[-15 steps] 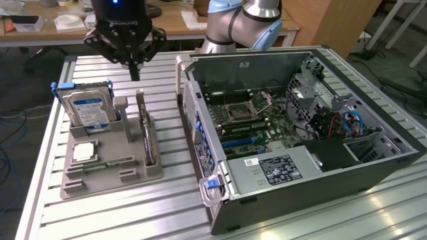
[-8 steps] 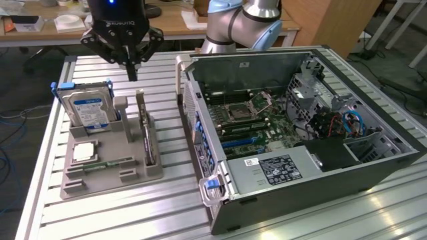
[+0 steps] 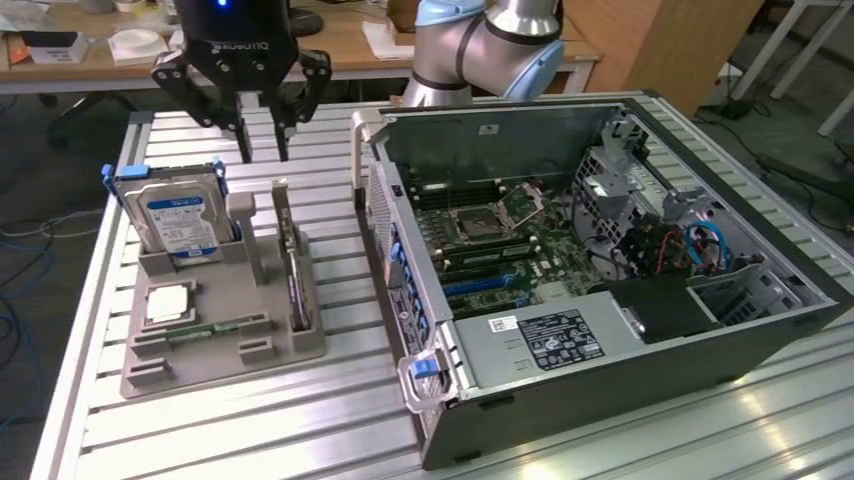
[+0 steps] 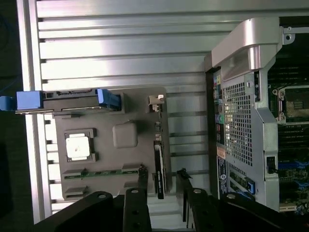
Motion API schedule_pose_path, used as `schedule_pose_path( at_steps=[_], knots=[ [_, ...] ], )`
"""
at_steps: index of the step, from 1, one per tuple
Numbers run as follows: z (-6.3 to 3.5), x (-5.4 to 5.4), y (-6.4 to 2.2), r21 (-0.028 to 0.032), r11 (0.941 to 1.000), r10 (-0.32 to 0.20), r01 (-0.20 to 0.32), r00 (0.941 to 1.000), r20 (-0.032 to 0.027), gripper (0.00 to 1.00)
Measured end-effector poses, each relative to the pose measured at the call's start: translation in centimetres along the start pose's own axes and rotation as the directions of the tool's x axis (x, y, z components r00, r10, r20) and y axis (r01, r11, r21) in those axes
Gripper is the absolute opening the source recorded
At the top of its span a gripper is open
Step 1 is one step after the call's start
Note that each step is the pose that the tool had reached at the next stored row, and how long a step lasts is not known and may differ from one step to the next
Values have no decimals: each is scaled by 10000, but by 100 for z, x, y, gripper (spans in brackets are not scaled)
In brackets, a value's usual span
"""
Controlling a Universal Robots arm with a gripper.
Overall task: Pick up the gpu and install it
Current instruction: 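Pick up the gpu and move the gpu toward the slot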
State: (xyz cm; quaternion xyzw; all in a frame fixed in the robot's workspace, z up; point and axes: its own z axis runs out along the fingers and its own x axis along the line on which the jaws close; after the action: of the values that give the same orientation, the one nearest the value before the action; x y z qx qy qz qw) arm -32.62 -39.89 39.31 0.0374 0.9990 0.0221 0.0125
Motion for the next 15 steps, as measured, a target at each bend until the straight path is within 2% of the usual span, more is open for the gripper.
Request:
schedule_pose_path(
  at_steps=[1,3,4,5,6,10,12,15],
  knots=[
    [0,1,-1,0,10000,0,0,10000,0,35],
    [0,1,-1,-2,10000,-77,77,10000,-4,47],
    [3,1,-1,-5,9998,-219,219,9998,-10,53],
    [8,1,-1,-10,9992,-397,397,9992,-18,53],
    [15,1,-2,-14,9983,-579,579,9983,-26,59],
    [50,3,-3,-21,9934,-1148,1147,9934,-65,59],
    [80,3,-5,-5,9925,-1220,1220,9925,-84,59],
    [134,5,-7,-14,9924,-1227,1227,9924,-90,59]
  ],
)
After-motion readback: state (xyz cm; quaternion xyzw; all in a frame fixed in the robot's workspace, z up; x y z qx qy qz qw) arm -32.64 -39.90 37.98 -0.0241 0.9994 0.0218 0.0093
